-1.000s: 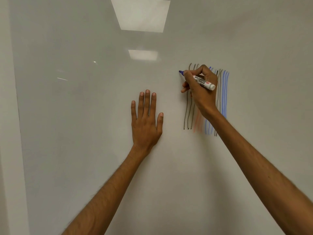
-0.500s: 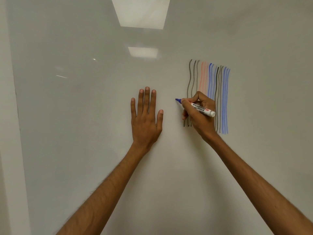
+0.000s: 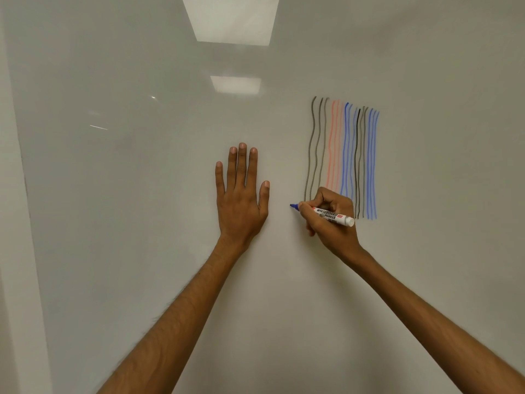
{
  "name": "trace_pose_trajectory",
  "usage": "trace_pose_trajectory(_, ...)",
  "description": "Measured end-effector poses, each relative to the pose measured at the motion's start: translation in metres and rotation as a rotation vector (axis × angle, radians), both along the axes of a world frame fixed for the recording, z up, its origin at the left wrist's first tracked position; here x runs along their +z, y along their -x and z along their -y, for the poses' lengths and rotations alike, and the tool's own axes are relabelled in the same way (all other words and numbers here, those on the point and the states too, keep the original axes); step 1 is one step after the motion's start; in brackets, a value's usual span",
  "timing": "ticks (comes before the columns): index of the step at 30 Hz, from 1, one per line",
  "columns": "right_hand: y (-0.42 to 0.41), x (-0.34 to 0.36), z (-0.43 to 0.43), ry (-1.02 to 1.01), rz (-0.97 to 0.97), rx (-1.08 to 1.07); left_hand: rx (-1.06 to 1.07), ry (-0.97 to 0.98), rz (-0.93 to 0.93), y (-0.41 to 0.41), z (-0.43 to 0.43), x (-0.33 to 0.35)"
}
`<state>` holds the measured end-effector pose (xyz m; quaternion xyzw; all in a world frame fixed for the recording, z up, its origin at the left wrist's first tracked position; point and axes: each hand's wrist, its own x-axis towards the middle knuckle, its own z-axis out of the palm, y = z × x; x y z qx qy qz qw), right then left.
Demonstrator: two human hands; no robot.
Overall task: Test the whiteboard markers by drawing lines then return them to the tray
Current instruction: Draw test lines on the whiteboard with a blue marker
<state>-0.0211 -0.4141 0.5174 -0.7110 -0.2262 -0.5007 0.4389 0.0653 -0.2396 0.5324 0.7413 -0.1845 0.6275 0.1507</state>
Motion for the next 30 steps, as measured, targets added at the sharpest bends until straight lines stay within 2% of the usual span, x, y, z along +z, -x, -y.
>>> trace_pose_trajectory(4, 0.006, 0.000, -0.002, 0.003, -0.042, 0.000, 0.000, 0.000, 0.001, 0.000, 0.000, 0.000)
trace_pose_trajectory(13, 0.017, 0.082, -0.014, -0.122, 0.204, 0.088, -0.010, 0.009, 0.016, 0.001, 0.000, -0.002)
trace_pose_trajectory(19, 0.003, 0.124, -0.016, -0.205, 0.166, 0.103, -0.010, 0.016, 0.017, 0.001, 0.000, -0.002)
trace_pose_trajectory(30, -0.001, 0.075, -0.012, -0.126, 0.122, 0.145, -0.009, 0.023, 0.015, 0.001, 0.001, -0.004)
